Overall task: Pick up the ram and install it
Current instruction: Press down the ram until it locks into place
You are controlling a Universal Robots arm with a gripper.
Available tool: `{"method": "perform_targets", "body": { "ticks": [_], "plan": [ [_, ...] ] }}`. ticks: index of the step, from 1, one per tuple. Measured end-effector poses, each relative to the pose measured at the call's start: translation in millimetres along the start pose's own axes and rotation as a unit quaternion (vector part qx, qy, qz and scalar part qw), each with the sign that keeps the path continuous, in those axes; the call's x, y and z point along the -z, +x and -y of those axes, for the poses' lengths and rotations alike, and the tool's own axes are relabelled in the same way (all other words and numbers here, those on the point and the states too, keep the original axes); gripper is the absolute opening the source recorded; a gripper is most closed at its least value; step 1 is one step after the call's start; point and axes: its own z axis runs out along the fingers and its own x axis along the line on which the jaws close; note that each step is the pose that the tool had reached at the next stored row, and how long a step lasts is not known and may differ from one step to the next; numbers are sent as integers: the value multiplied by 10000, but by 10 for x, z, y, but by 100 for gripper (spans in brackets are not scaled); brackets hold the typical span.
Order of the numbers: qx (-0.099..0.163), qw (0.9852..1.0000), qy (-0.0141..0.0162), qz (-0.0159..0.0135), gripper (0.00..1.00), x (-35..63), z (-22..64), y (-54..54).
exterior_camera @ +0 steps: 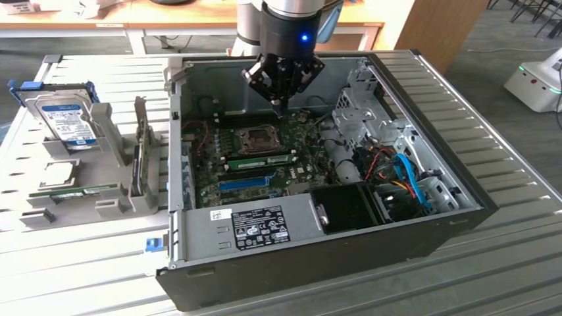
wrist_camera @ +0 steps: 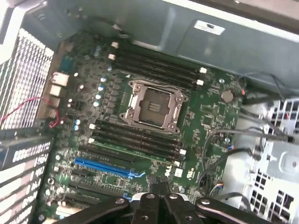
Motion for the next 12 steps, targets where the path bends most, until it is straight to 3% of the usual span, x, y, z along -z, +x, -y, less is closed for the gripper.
{"method": "perform_targets", "body": {
  "ticks": [6, 12],
  "plan": [
    [-478, 9989, 21, 19, 11, -4, 0, 0],
    [-928, 9957, 40, 36, 11, -10, 0, 0]
  ]
}}
